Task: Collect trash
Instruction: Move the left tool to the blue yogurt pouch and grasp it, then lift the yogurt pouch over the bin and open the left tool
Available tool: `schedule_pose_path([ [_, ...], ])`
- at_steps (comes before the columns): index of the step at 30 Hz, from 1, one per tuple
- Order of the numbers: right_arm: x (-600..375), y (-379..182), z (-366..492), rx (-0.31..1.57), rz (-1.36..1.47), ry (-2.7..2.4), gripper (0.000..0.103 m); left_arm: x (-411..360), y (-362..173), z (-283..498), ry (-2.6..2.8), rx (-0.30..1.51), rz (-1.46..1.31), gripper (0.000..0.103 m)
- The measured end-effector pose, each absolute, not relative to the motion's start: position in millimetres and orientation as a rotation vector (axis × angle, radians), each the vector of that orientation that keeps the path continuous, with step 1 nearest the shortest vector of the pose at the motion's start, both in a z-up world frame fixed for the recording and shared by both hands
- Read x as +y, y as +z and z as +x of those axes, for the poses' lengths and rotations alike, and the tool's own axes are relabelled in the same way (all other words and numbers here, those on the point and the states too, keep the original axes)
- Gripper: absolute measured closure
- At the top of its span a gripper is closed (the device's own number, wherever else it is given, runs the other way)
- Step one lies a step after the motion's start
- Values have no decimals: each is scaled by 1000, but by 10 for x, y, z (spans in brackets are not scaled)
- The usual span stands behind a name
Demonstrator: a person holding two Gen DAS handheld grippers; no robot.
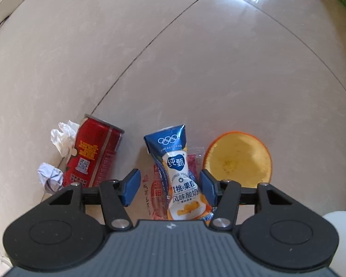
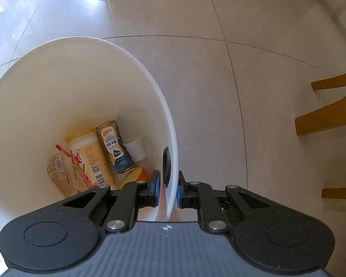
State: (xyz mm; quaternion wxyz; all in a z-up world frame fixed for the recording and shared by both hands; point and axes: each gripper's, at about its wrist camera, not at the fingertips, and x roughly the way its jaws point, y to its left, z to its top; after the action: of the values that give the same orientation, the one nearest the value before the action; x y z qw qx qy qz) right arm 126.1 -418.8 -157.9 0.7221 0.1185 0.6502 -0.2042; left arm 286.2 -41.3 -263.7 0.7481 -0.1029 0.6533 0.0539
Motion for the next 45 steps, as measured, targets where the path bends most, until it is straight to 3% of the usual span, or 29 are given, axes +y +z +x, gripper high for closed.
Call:
schedule_pose_path([
  [4,-4185,-1588,1259,1436,256,-456,86,-378,-2717,2901,148,1445,-221,51],
  [7,-4184,-1595,1261,1434,253,-457,86,-374,-2756,2912,125,1460,-231,62],
  [10,-4181,-1606,1259,1434,251,-458,85,-413,-2773,2919,115,1455,-206,64],
  [13,-4181,-1608,1261,1435,250,-458,85,-404,-2778,2908,104,1456,-233,74],
  [17,-4182,-1611,1262,1436,251,-456,85,-405,-2708,2922,85,1455,-200,79],
  [26,-4192,-1605,1272,1444,251,-454,85,-330,-2417,2893,2,1450,-104,80],
  [34,-4211,-1592,1272,1451,265,-440,85,-372,-1902,2740,-118,1455,-1,80],
  [45,-4240,-1562,1280,1464,279,-415,85,-982,-489,2349,-484,1343,207,80],
])
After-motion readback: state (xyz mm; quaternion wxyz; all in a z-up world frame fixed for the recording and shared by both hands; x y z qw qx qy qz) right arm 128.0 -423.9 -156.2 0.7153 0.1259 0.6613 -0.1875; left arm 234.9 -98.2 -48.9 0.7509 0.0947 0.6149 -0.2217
